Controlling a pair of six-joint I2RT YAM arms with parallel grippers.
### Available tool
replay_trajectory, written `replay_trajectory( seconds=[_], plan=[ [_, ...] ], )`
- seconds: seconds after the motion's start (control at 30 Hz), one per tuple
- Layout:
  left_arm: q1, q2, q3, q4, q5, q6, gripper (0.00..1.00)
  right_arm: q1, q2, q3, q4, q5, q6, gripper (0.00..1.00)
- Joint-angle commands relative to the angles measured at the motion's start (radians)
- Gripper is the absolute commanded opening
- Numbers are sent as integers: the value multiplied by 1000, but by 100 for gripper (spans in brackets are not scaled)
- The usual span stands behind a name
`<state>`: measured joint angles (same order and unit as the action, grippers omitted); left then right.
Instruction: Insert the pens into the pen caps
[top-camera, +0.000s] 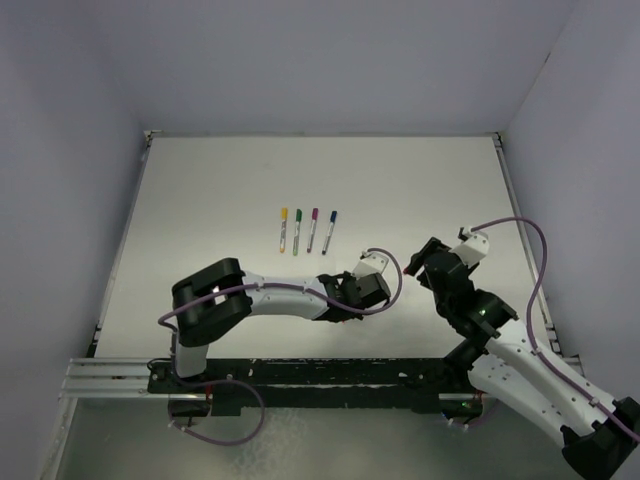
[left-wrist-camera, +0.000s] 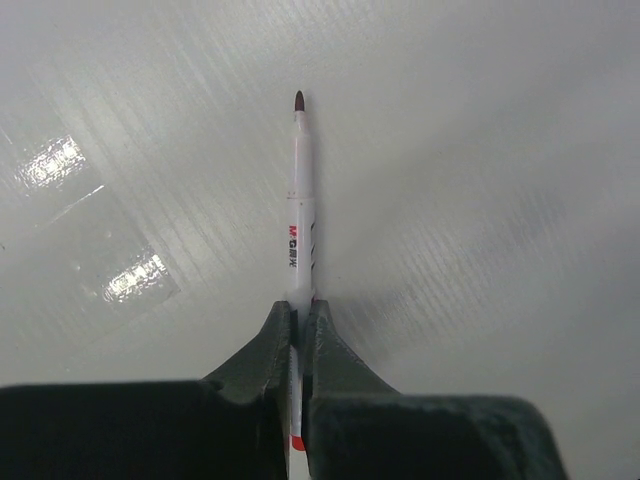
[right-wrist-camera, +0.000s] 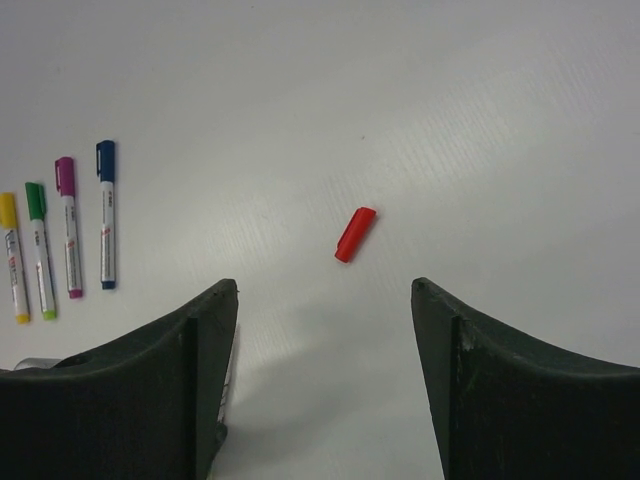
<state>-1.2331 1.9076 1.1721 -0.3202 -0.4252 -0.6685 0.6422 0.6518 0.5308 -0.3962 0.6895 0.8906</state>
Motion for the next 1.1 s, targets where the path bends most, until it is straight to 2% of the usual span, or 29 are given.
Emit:
replay_trajectory(
  seconds=[0.0,0.17,0.33,0.5,0.63,0.83,1.07],
  plan=[
    [2,58,-78,-58,94,7,0,-3,16,52,-23,16,20,71],
    [28,-1,-114,-20,107,29,0,-3,109,68,-47,-17,38,65],
    [49,-186,-182,63,93,84,0,-3,212,74,-43,-49,62,52],
    [47,-361,-245,108,45,143,0,-4,314,92,-28,-53,82,51],
    [47,-443,-279,107,26,161,0,-21,419,119,-16,-59,109,51],
    [47,-498,-322,124,27,160,0,-95,555,155,59,-119,92,50],
    [47,-506,-332,130,17,162,0,-173,621,167,136,-161,46,48]
  ],
)
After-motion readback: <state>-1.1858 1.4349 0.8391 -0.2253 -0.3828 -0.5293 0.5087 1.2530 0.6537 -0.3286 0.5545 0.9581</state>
